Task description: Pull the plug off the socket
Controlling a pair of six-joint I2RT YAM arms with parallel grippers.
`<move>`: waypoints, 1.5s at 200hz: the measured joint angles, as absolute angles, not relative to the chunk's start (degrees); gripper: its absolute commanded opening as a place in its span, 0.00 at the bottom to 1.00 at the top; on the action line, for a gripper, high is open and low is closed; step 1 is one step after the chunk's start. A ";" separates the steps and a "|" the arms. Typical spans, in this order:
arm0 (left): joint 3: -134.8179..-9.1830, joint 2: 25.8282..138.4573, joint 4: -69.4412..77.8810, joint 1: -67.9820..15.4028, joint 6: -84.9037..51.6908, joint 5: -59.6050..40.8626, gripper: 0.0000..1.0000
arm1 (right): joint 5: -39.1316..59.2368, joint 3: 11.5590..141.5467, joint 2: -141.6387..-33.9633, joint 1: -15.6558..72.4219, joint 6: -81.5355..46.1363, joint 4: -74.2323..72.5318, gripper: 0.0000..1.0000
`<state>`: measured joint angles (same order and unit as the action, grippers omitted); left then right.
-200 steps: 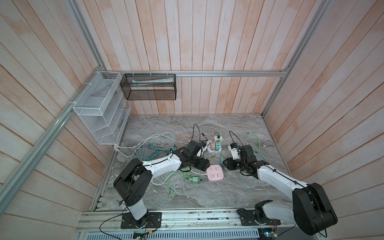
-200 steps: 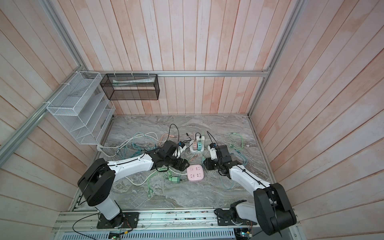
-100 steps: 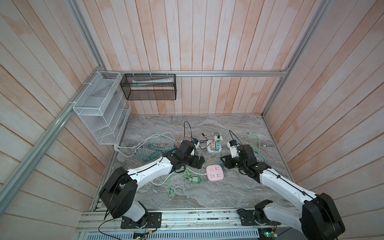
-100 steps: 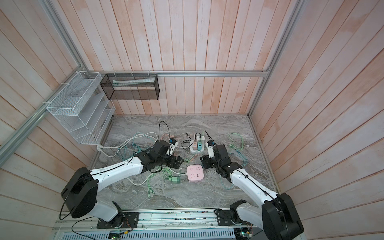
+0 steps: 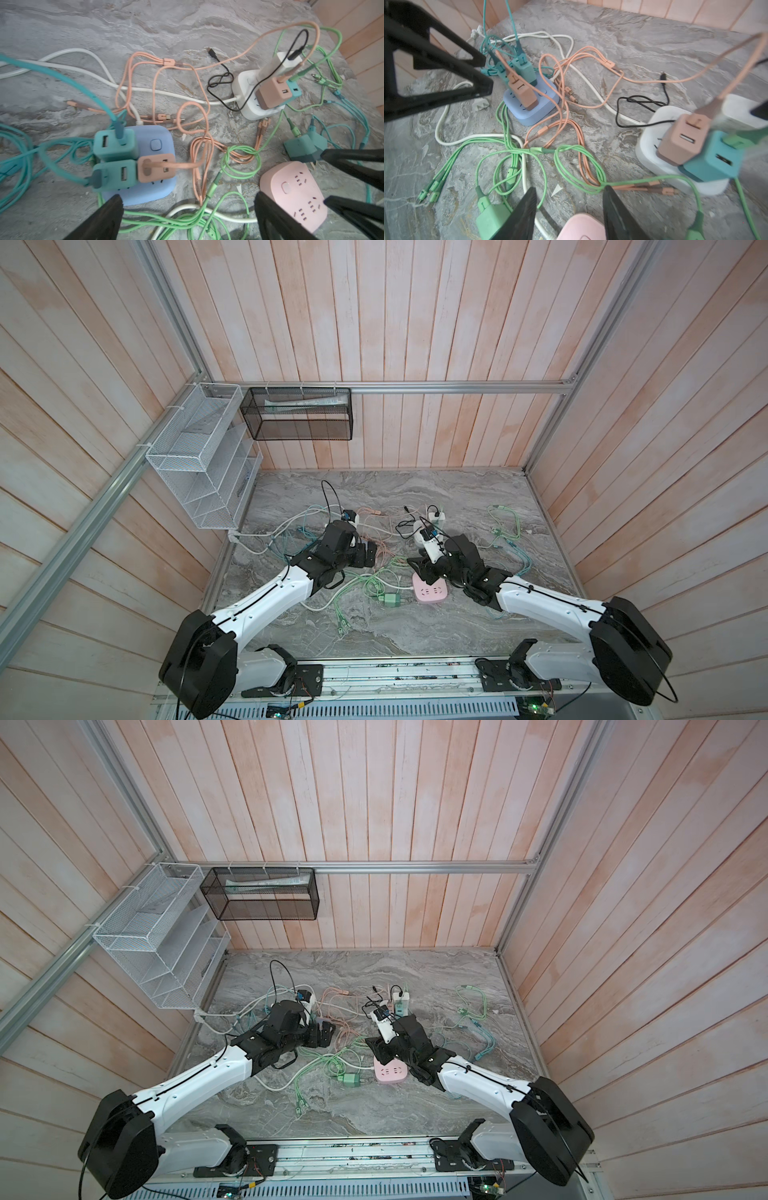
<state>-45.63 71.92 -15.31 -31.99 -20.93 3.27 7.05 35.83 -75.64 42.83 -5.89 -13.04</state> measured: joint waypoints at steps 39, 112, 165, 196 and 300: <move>-43.38 68.16 -17.10 -27.75 -22.33 5.19 1.00 | 11.11 41.56 -83.68 45.23 1.02 -16.21 0.49; -40.91 68.25 -17.47 -20.47 -23.62 4.91 1.00 | 19.62 54.96 -98.52 47.48 11.79 -16.78 0.45; -40.93 73.38 -15.20 -19.00 -23.33 2.68 1.00 | 22.35 60.80 -105.51 48.38 15.77 -16.14 0.40; -40.93 76.18 -13.96 -18.87 -23.14 1.74 1.00 | 22.59 61.76 -106.45 48.56 17.39 -16.03 0.39; -42.59 80.23 -11.14 -16.99 -22.28 0.45 0.93 | 19.49 64.69 -109.38 48.62 21.91 -13.06 0.41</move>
